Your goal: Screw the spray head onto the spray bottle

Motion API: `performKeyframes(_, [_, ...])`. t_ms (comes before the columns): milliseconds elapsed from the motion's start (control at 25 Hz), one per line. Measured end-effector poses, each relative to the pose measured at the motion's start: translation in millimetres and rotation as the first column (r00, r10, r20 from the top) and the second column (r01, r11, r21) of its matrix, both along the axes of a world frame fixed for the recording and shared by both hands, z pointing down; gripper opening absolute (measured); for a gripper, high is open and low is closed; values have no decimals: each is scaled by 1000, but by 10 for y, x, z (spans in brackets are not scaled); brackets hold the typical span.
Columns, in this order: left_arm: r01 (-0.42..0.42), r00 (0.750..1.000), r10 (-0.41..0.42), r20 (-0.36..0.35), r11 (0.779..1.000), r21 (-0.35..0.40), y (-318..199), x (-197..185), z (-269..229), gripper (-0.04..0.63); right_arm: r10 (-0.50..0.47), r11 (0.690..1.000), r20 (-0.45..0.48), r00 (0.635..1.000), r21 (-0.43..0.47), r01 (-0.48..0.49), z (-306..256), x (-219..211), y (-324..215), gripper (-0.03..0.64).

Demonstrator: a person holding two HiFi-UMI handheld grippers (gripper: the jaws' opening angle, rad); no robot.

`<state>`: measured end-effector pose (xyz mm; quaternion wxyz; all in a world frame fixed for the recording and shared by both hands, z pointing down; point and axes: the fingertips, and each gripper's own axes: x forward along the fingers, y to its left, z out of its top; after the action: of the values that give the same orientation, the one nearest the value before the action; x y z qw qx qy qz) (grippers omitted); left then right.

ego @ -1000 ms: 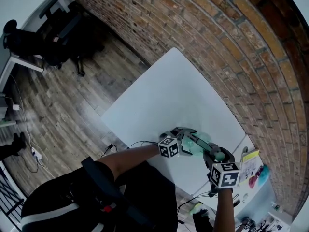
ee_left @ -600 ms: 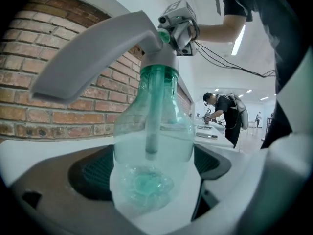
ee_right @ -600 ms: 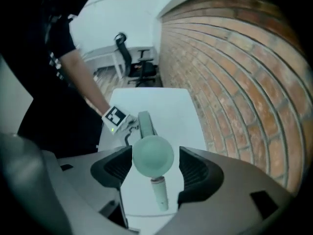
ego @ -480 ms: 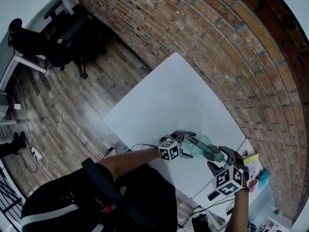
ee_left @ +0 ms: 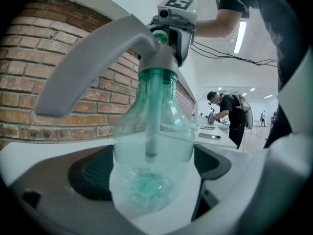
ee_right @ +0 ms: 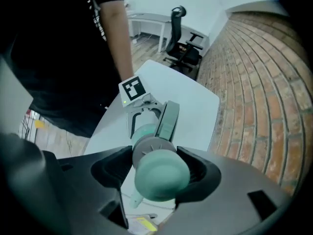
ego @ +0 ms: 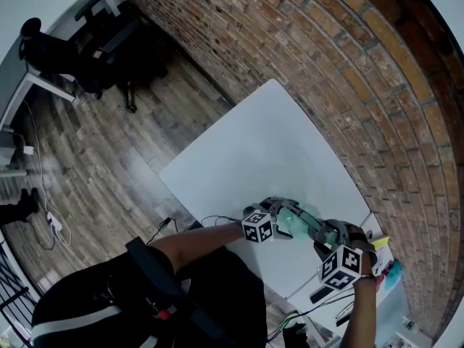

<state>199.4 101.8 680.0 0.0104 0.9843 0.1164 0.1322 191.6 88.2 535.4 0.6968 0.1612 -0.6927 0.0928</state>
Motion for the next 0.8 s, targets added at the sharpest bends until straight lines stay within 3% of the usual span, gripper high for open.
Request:
performKeyframes(120, [-8,1000,8,-23,1000,23,-10,-10,-75,511,120,992,66,991,20,-122,-27,2,-28,281])
performKeyframes(320, [11,998,-9,-63,999,33,8,-25,-237,511,250,967,87,964,32,-253,-45,6,-45,281])
performKeyframes(800, [25,997,-21,-71,997,67,3,1,-276,511,458,881,159,875,55,-471,-30,43,-89,281])
